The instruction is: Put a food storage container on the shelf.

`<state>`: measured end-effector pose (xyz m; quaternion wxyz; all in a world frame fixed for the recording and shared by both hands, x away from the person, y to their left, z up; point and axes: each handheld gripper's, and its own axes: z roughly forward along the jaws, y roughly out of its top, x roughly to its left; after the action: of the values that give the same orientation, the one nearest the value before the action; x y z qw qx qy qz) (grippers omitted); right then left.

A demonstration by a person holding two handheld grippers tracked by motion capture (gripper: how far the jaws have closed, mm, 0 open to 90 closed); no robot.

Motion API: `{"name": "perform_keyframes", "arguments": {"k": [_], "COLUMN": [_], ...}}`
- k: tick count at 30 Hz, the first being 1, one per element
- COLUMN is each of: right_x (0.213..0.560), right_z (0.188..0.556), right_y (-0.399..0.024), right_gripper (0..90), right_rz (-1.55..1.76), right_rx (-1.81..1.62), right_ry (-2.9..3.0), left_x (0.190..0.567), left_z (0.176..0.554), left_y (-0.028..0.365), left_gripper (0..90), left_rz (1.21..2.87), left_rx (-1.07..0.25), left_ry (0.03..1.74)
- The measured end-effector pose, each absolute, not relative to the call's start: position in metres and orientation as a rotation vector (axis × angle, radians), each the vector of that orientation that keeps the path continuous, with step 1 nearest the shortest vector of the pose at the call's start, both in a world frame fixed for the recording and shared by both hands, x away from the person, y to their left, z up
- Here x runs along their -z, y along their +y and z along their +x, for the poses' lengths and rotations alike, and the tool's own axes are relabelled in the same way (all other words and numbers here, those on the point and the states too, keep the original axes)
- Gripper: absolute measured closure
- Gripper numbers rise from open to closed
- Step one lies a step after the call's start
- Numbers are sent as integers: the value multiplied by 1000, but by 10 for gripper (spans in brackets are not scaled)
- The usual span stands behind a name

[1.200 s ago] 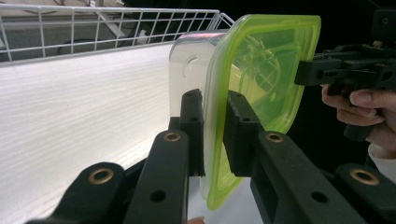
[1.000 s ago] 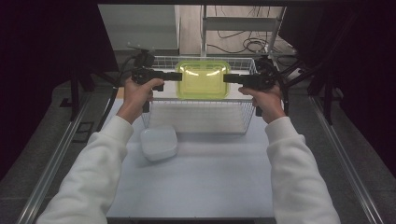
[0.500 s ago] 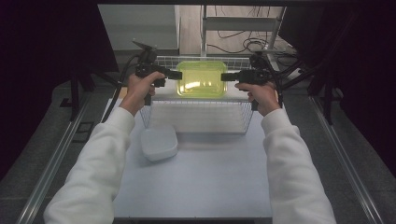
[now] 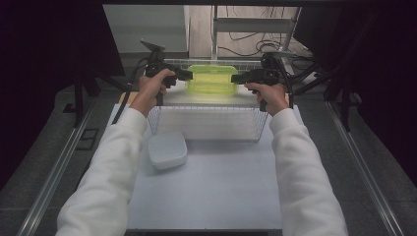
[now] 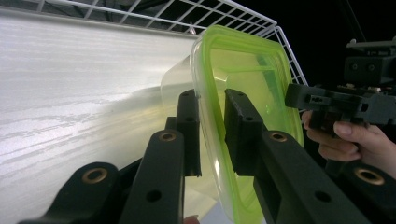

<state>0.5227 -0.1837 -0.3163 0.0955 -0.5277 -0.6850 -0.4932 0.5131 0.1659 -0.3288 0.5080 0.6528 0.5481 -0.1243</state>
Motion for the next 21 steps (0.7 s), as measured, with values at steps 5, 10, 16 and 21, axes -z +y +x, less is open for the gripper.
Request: {"name": "perform_keyframes", "arguments": {"k": [5, 10, 16, 21], "right_x": [320, 321, 323, 324], "right_z": [524, 524, 524, 524], "right_y": [-180, -180, -179, -179], "right_gripper": [723, 716, 714, 708], "right_rz": [-1619, -1638, -1652, -1657], "right_rx": [1449, 1453, 1466, 1474], "right_ry": [-2013, -2001, -1976, -1961], "left_x": [334, 336, 337, 337], "left_z": [516, 515, 515, 514], "left_y": [165, 163, 163, 162], "left_gripper": [749, 732, 725, 717], "left_rz": [1553, 1549, 1542, 1548], "left_rx": [300, 273, 267, 256], "left_ry": [1339, 1340, 1337, 1332]}}
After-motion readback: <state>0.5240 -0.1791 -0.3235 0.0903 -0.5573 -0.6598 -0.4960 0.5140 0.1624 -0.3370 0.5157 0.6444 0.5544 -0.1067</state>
